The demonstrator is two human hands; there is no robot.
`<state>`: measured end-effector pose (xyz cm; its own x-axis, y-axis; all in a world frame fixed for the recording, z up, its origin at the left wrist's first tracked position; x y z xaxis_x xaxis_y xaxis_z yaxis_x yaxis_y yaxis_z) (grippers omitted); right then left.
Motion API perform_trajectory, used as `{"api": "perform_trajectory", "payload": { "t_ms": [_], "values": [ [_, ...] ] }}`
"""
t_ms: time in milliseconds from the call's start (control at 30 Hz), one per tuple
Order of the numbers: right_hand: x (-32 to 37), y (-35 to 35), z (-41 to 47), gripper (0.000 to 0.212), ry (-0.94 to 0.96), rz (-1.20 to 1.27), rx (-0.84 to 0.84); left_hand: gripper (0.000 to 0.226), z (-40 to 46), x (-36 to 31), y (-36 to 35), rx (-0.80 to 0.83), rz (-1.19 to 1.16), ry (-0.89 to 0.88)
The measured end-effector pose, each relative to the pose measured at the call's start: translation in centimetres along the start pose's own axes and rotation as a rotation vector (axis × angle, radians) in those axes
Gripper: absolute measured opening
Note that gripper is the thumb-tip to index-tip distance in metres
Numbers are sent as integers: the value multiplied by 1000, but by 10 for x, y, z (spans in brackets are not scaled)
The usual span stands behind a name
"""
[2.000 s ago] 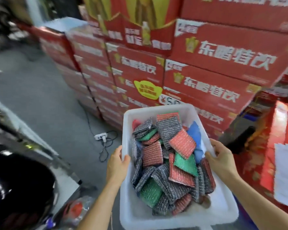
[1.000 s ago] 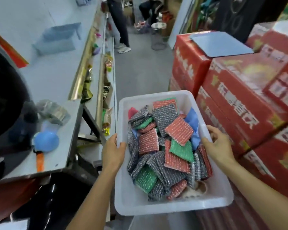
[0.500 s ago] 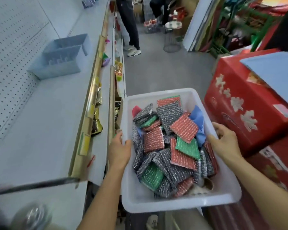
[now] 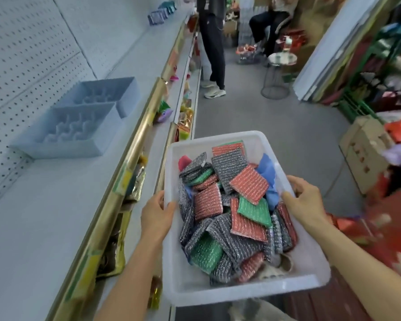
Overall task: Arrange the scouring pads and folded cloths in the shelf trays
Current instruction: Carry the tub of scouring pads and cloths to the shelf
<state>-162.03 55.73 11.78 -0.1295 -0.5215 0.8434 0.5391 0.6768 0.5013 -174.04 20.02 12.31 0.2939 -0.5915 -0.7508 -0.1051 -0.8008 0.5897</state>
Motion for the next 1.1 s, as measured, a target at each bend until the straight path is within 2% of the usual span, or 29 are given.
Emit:
{"api": "perform_trajectory", "payload": {
  "t_ms": [200,433,600,900,1100],
  "values": [
    [10,-15,179,43,74,-28,115,23,101,-77,-36,-23,-83,97],
    [22,-66,368,43,196,-29,167,38,221,-160,-39,-144,-137,86],
    [45,-120,506,44,280,-29,191,39,323,-220,-33,-215,-214,50],
    [128,-222,716,39,425,20,277,40,486,-302,19,-333,-353,134],
    [190,-334,817,40,518,30,457,41,555,-321,73,-442,-177,191]
  ]
}}
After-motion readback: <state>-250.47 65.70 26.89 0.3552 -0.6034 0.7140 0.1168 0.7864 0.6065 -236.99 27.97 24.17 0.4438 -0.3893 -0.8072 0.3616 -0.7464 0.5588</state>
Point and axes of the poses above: each hand's wrist, its own z-axis towards the middle knuckle, its own y-axis out of the back of the hand, x = y × z, the point moved 9 cm from there along z, towards the middle knuckle, and after that the axes turned 13 degrees about y, right-handed, at the moved point
